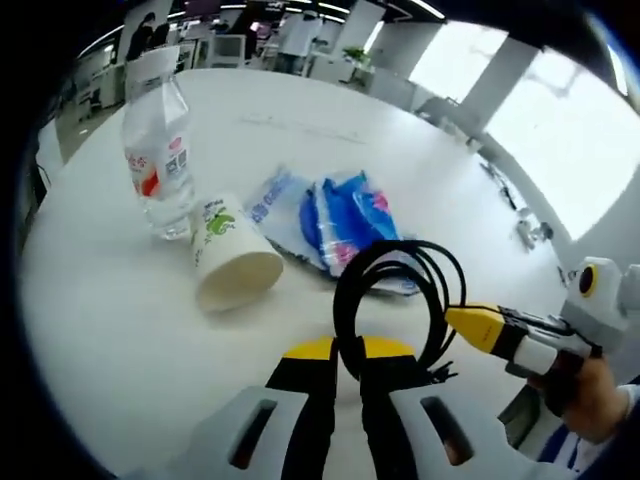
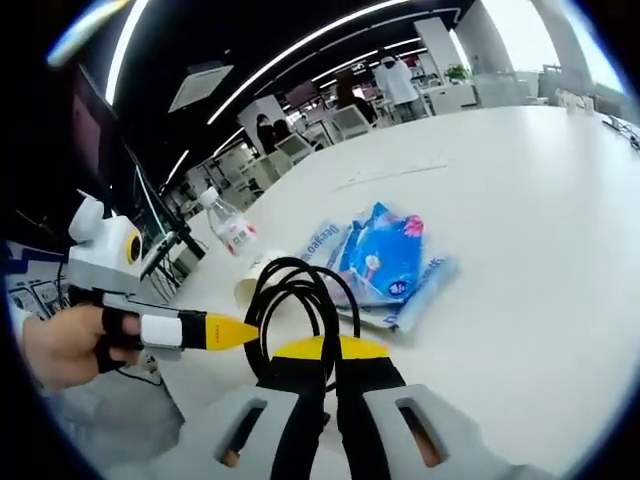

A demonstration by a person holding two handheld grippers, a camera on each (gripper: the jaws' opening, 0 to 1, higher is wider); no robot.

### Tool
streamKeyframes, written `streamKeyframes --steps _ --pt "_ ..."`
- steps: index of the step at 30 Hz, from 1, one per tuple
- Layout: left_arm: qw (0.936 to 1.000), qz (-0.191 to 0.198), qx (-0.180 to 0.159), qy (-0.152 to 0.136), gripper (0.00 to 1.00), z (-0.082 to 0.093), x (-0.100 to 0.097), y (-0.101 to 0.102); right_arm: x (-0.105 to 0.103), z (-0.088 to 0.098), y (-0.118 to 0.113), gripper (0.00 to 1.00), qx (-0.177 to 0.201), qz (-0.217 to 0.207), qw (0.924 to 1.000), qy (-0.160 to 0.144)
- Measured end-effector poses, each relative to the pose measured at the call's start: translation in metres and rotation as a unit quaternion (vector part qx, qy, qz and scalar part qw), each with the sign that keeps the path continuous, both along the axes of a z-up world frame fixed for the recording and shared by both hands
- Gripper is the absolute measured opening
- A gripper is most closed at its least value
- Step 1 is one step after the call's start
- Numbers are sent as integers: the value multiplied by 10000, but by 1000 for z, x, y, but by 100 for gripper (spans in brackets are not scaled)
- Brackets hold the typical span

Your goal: Arrange the tabletop items into an orderly group along one side of the table until the central work area is clear of visible clutter.

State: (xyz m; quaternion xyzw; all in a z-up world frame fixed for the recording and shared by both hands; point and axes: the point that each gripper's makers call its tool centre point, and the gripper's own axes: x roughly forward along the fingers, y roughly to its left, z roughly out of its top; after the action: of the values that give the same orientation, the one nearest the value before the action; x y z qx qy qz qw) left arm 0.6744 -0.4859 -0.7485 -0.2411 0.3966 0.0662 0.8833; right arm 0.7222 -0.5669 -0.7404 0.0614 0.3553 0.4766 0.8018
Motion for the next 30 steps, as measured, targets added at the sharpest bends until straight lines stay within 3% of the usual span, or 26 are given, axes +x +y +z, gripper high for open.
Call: streamKeyframes --steps 8,18,30 --pt "9994 -342 -61 -79 3 11 18 -29 14 14 -26 0 47 -301 9995 -111" --pt "9979 -528 -357 -141 3 11 33 -61 25 21 -58 0 -78 -486 9985 -232" --pt "9944 -344 -939 -347 2 7 55 -92 43 15 -92 0 -262 -787 9965 -105"
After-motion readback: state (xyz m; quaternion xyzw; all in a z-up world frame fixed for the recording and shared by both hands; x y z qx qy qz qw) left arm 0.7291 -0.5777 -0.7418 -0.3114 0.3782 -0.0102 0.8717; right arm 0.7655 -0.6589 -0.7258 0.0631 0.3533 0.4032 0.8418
